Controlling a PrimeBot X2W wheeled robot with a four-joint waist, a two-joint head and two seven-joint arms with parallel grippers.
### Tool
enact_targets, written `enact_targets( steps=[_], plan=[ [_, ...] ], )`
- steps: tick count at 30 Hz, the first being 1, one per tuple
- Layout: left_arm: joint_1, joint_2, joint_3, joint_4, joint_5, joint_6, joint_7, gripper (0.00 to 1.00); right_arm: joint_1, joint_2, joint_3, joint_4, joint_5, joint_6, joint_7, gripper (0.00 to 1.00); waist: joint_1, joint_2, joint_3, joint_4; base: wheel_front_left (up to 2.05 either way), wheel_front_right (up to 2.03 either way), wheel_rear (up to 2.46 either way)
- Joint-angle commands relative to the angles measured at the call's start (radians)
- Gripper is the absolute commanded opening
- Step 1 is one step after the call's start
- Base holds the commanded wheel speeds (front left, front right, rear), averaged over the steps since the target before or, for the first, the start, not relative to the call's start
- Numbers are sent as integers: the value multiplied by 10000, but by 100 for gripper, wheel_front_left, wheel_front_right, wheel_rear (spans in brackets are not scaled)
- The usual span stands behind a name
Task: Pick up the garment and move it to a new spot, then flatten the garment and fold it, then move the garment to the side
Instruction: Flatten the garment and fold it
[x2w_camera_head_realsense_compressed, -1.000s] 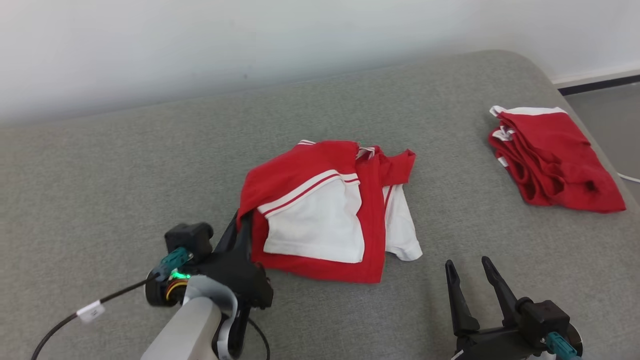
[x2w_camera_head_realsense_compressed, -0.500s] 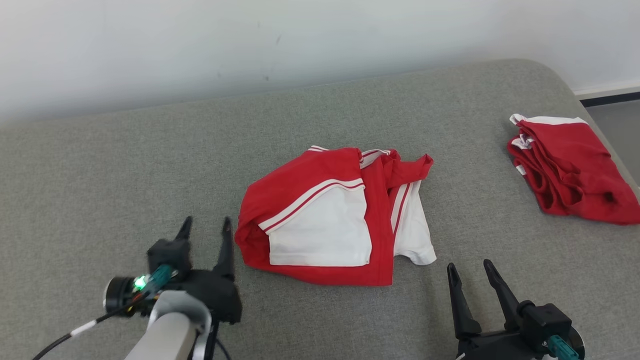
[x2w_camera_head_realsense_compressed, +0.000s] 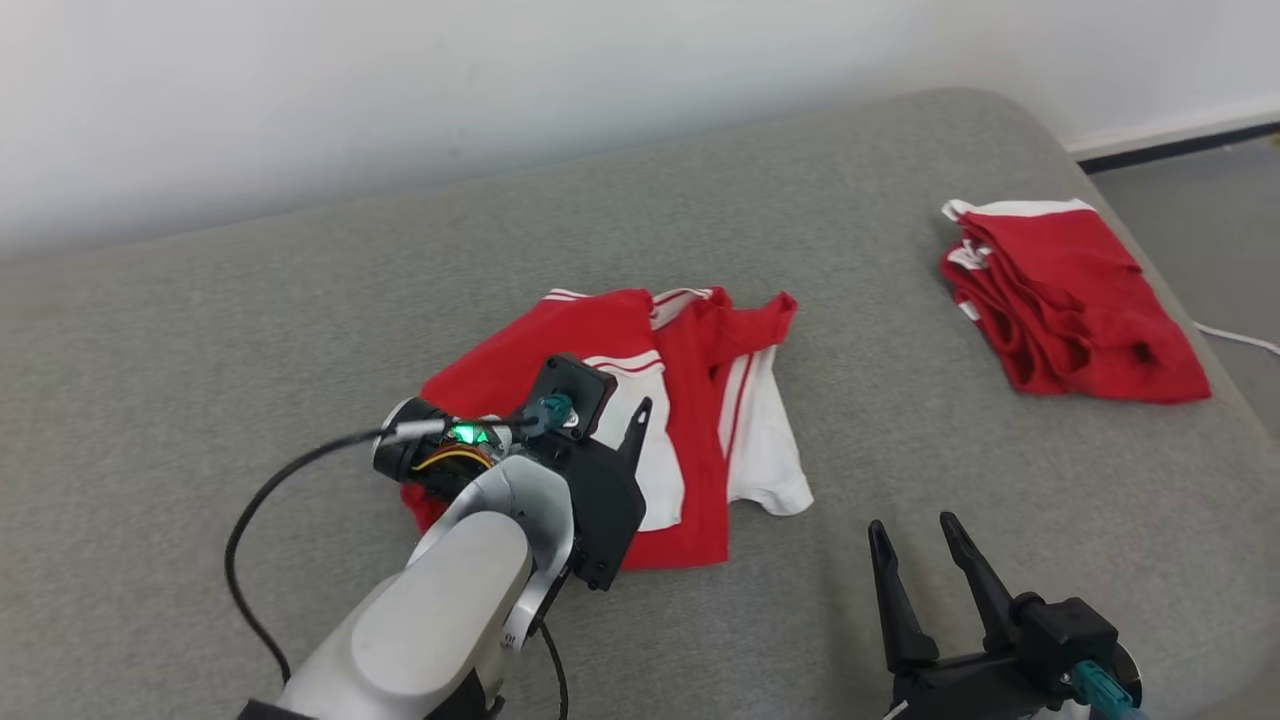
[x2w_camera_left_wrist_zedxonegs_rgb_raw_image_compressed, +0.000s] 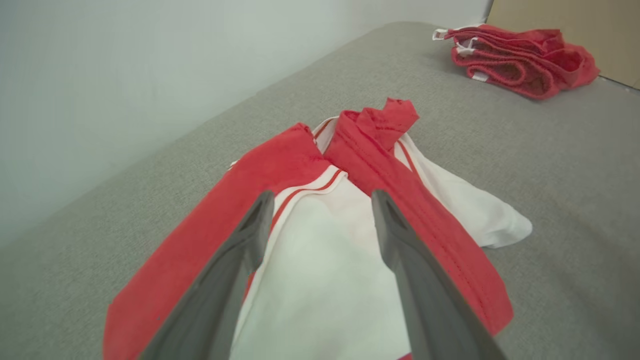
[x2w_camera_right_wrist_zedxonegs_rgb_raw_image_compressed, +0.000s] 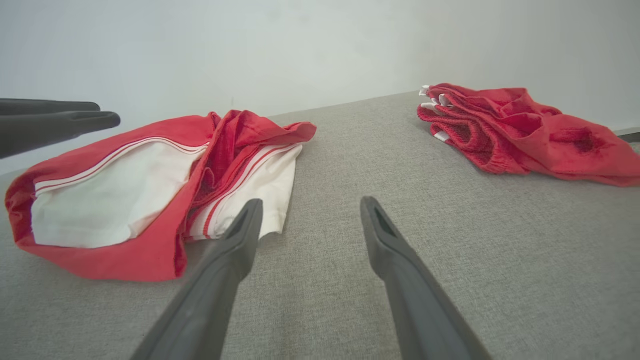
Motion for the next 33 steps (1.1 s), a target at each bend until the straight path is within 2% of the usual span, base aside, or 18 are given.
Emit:
enact_targets(
  steps=[1,7,17,23,32,33],
  plan=[
    [-260,-84,-56,327,-41,14,407,100,-83,68,23,44,59,-26,-63,100,0,0,205,-686,0,0,0],
    [-916,-290,-76,1341,-198,185,1530,100,-108,135,37,166,153,-26,-76,100,0,0,540,-1478,0,0,0],
    [-1792,-202,-494,2695,428,717,2300,100,-293,192,149,128,340,-26,-87,100,0,0,890,-2135,0,0,0],
    [-2085,-18,-663,3138,569,884,2683,99,-135,208,-70,15,350,-26,-77,100,0,0,974,-2047,0,0,0],
    [-2094,258,-851,3016,614,823,2837,100,-129,216,-61,-66,424,-26,-75,100,0,0,923,-1424,0,0,0],
    [-2045,275,-862,3015,595,833,2861,85,-158,214,-44,-69,423,-26,-75,100,0,0,919,-1370,0,0,0]
  ],
)
